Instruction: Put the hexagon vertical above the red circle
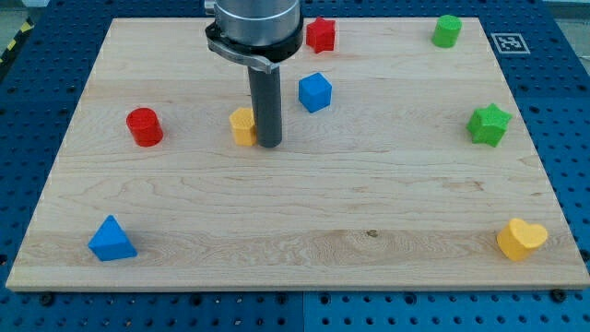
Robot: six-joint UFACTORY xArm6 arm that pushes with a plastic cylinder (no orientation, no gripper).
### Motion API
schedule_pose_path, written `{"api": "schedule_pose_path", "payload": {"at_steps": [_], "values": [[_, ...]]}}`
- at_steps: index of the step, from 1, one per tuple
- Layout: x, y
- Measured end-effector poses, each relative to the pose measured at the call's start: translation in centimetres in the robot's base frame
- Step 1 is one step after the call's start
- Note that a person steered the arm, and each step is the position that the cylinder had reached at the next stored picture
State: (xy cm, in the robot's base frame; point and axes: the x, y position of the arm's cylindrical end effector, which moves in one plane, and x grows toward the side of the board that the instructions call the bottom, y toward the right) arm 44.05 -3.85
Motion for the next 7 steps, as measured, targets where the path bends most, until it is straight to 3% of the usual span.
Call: {"api": "schedule_pose_path", "payload": {"at_steps": [2,5,7], "values": [[2.4,-1.6],[-4.6,-2.8],[-6.2,-4.9]]}}
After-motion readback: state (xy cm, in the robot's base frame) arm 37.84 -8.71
